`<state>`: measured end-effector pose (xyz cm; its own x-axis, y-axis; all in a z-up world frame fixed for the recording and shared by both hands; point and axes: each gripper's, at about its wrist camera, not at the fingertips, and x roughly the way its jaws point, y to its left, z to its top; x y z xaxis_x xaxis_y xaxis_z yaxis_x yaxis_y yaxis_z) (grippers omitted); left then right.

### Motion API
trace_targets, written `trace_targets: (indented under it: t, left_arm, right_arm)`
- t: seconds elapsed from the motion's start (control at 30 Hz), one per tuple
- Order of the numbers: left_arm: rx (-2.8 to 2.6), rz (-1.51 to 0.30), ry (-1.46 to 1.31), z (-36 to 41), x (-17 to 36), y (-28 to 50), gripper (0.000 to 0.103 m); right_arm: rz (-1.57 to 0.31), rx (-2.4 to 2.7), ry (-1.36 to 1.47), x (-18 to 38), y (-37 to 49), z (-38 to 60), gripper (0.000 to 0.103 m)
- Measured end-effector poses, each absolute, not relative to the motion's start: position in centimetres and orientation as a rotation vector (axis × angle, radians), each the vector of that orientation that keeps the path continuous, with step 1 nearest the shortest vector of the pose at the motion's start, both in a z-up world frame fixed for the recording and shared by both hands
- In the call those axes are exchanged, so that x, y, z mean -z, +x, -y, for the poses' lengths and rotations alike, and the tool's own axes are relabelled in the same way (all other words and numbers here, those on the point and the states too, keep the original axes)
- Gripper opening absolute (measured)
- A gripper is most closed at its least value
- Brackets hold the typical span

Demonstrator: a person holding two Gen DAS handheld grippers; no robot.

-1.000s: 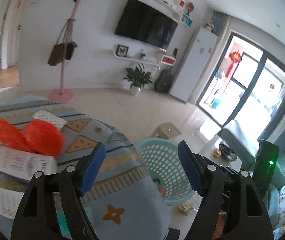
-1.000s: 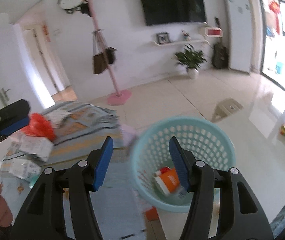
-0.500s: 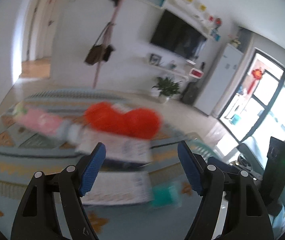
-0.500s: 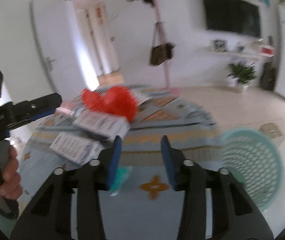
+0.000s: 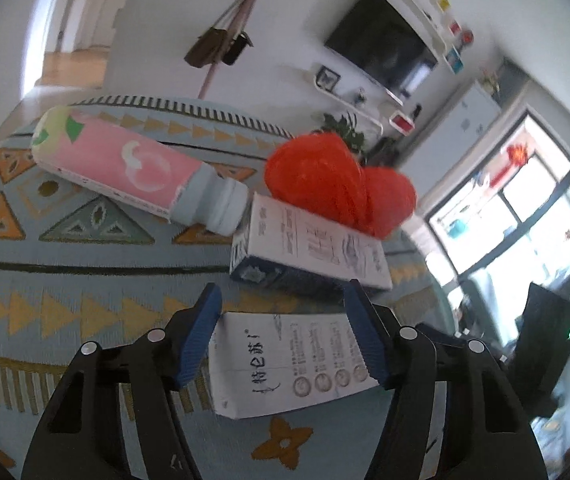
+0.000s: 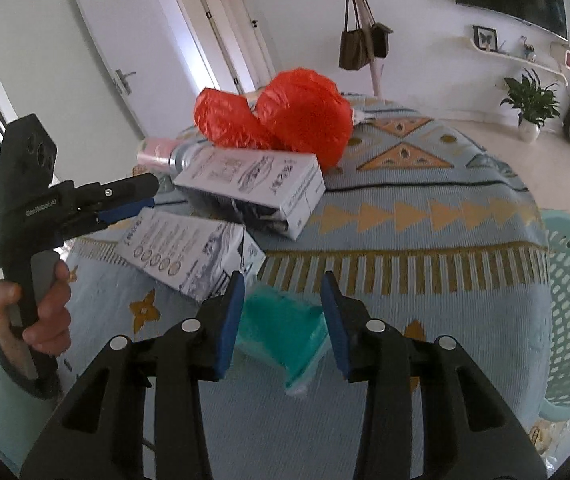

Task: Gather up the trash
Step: 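Move both tools back toward the cartons on the table, then grasp the teal packet with the right tool while the left tool grasps the white milk carton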

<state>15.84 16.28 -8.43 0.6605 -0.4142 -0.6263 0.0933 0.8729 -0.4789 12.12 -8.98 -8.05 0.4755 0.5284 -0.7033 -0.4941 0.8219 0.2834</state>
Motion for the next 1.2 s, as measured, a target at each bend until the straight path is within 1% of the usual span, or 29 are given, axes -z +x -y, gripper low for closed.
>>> trace_targets:
  t: [0.1,0.17,0.2,0.27,0.3,0.33,0.4,0.47,0.5,0.6,0.67,0.73,0.9,0.93,0.97,1.0,1.07,1.2]
  left_arm:
    - [0.341,-0.833,-0.41,-15.7,8.7,15.0,0.06]
    - [0.363,-0.857,-0.408,-15.5,8.9,14.0,0.06]
    - [0.377,-0.868,-0.402,-15.4,9.0,13.5,0.06]
    - [0.411,-0.898,-0.369,-14.8,9.3,12.2,0.06]
    - [0.429,-0.918,-0.339,-14.4,9.4,11.4,0.061]
    - [0.439,-0.93,-0.315,-14.1,9.4,10.9,0.063]
    - [0.472,-0.95,-0.253,-13.2,9.3,9.9,0.071]
    - [0.466,-0.951,-0.207,-12.5,9.3,9.2,0.072]
    - [0.458,-0.949,-0.191,-12.1,9.2,9.3,0.075]
    - [0.46,-0.955,-0.146,-10.8,9.3,10.3,0.076]
    - [0.452,-0.965,-0.088,-9.6,9.7,10.9,0.076]
    - [0.451,-0.98,-0.022,-8.4,10.2,11.4,0.077]
    - [0.435,-0.997,0.067,-6.1,11.1,12.0,0.076]
    - [0.426,-0.996,0.071,-5.9,11.2,12.0,0.075]
    - [0.413,-0.995,0.075,-5.6,11.2,12.3,0.071]
    - [0.401,-0.996,0.078,-5.4,11.5,12.4,0.062]
    - [0.383,-0.984,0.089,-5.0,11.5,12.3,0.055]
    - [0.354,-0.928,0.086,-4.6,10.3,12.0,0.054]
  right_arm:
    - [-0.895,-0.641,0.032,7.9,11.3,9.5,0.037]
    - [-0.894,-0.649,0.013,7.8,10.3,9.7,0.045]
    - [-0.893,-0.655,0.008,7.7,10.1,9.8,0.047]
    - [-0.89,-0.676,-0.016,7.8,8.9,9.8,0.054]
    - [-0.888,-0.68,-0.029,7.8,8.6,9.7,0.056]
    - [-0.888,-0.684,-0.052,8.0,8.0,9.6,0.06]
    - [-0.888,-0.687,-0.088,8.5,7.2,9.4,0.061]
    - [-0.876,-0.658,-0.13,8.9,6.7,9.1,0.061]
    - [-0.87,-0.641,-0.137,9.0,6.5,9.0,0.061]
    - [-0.884,-0.604,-0.117,9.6,6.6,9.2,0.059]
    - [-0.873,-0.583,-0.104,9.7,6.6,9.6,0.049]
    - [-0.873,-0.577,-0.079,9.7,6.8,10.3,0.044]
    - [-0.858,-0.568,-0.047,9.5,7.0,11.3,0.04]
    - [-0.852,-0.564,-0.046,9.4,7.0,11.3,0.039]
    - [-0.848,-0.562,-0.044,9.3,7.0,11.4,0.037]
    - [-0.843,-0.56,-0.042,9.1,7.0,11.5,0.036]
    - [-0.833,-0.555,-0.038,8.9,7.0,11.6,0.036]
    - [-0.796,-0.54,-0.03,7.9,6.9,12.1,0.035]
